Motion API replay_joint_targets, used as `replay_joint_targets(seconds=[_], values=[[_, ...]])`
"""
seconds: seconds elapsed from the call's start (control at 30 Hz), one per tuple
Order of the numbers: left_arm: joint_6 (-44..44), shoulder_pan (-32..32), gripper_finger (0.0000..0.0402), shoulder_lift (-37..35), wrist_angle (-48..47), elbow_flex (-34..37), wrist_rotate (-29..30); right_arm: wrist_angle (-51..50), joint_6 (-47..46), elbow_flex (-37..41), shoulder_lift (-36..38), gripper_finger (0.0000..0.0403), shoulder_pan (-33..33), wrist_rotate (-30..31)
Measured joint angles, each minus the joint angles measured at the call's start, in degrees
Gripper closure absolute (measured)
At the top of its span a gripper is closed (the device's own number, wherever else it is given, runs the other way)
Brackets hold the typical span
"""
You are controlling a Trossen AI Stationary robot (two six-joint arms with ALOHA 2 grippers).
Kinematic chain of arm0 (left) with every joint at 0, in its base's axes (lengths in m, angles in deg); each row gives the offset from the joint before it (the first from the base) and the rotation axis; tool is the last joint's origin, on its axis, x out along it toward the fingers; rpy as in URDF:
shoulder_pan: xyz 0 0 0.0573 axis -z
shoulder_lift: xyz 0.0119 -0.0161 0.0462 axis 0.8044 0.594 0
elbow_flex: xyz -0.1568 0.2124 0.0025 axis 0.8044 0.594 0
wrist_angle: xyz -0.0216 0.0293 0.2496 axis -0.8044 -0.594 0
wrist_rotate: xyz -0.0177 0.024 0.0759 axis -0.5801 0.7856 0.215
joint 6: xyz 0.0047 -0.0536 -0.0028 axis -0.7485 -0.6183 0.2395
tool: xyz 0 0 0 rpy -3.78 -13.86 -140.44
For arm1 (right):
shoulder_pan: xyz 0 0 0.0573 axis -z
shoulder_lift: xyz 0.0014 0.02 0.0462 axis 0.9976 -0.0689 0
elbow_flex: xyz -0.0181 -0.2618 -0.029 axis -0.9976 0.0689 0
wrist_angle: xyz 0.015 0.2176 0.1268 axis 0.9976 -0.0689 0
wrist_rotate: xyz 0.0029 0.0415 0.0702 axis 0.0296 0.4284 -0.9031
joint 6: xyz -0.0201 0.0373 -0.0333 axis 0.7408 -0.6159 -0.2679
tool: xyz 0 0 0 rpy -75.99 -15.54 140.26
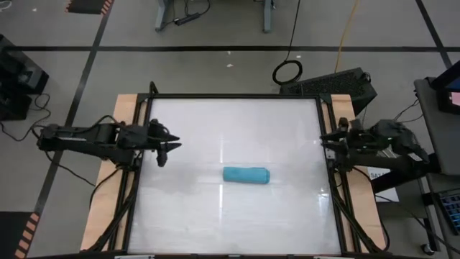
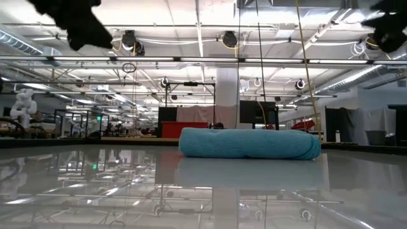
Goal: Roll towel
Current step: Return to Home Position
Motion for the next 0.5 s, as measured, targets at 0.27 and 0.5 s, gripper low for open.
replay_joint_targets(seconds=[0.27, 0.5], values=[[-6.9, 1.2, 0.0274, -11.4, 10.7, 15.4, 2.2, 0.5, -1.2, 2.9, 0.7, 0.0259, 0.2, 2.4], [-6.7, 1.2, 0.0274, -16.5, 20.9, 23.5, 5.9, 3.5, -8.2, 5.6, 0.5, 0.0259, 0.2, 8.7]])
